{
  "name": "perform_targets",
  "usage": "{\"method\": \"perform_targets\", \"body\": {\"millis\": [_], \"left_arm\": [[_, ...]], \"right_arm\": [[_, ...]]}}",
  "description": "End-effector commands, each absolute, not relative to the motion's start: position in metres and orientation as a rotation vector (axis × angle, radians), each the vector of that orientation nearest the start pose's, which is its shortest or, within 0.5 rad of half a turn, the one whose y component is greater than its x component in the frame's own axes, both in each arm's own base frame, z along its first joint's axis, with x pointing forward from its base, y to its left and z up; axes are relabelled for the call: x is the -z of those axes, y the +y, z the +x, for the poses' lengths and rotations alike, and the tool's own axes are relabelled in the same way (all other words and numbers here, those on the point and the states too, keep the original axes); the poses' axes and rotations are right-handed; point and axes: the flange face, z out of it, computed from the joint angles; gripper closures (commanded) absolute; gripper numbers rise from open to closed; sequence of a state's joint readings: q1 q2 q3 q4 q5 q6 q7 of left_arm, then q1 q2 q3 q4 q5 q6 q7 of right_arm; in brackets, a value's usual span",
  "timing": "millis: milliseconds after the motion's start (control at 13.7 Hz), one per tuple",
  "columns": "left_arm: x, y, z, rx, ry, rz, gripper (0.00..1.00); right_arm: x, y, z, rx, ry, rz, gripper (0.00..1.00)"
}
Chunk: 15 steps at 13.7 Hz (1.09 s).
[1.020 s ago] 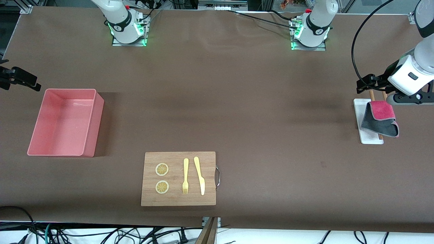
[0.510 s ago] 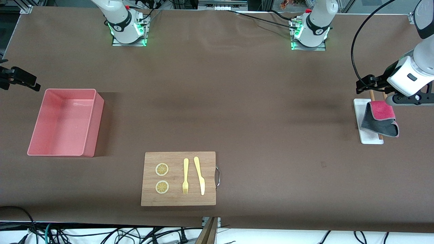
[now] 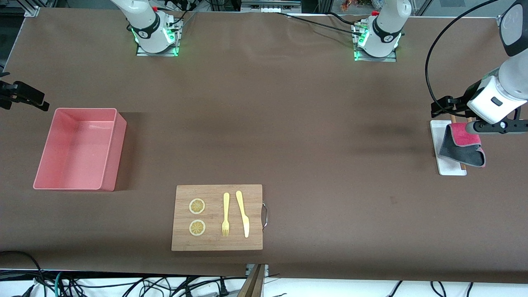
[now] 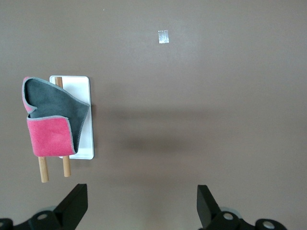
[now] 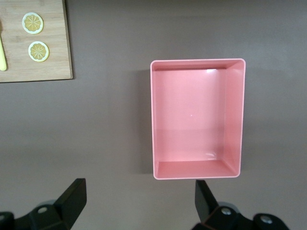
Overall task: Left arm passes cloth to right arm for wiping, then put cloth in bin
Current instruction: 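Reach the left gripper to the pink cloth on the holder and grasp it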
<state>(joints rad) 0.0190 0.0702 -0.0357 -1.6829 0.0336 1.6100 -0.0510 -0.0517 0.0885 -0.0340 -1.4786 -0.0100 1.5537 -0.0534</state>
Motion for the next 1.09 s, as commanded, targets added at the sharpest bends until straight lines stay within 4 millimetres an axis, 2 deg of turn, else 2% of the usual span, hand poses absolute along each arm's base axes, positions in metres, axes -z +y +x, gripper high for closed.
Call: {"method": "perform_targets", "body": {"millis": [0,146,364,437,510,583,656,801,1020], "left_arm": [[-0.531,0.019,0.583,-0.229,-0.037,-3.103,0.0],[-0.518,0.048,0.592,-0.206,-0.023,-3.089,0.0],[-0.488,0.107,0.597,-0.213,-0.055,-3.043,0.0],[-0.475,0.116,0.603,-0.21,-0.071,-3.043,0.0],[-0.462,0.124,0.606,-0.218,-0.082,-3.04,0.05],[-0.447,0.136,0.609,-0.244,-0.084,-3.009,0.16],[-0.434,0.142,0.612,-0.266,-0.066,-2.971,0.22],[-0.408,0.162,0.612,-0.318,-0.096,-2.964,0.24],[-0.379,0.186,0.621,-0.271,-0.082,-2.918,0.35]], "right_arm": [[-0.619,-0.052,0.582,-0.011,0.031,-3.149,0.0],[-0.619,-0.052,0.582,-0.013,0.029,-3.15,0.0],[-0.62,-0.053,0.581,-0.009,-0.009,-3.152,0.0],[-0.619,-0.053,0.582,-0.014,-0.014,-3.152,0.0],[-0.62,-0.052,0.581,-0.011,-0.012,-3.15,0.0],[-0.62,-0.052,0.581,-0.011,-0.012,-3.15,0.0],[-0.62,-0.052,0.581,-0.011,-0.007,-3.15,0.0],[-0.619,-0.051,0.582,-0.013,-0.012,-3.149,0.0],[-0.619,-0.05,0.582,-0.013,-0.012,-3.147,0.0]]}}
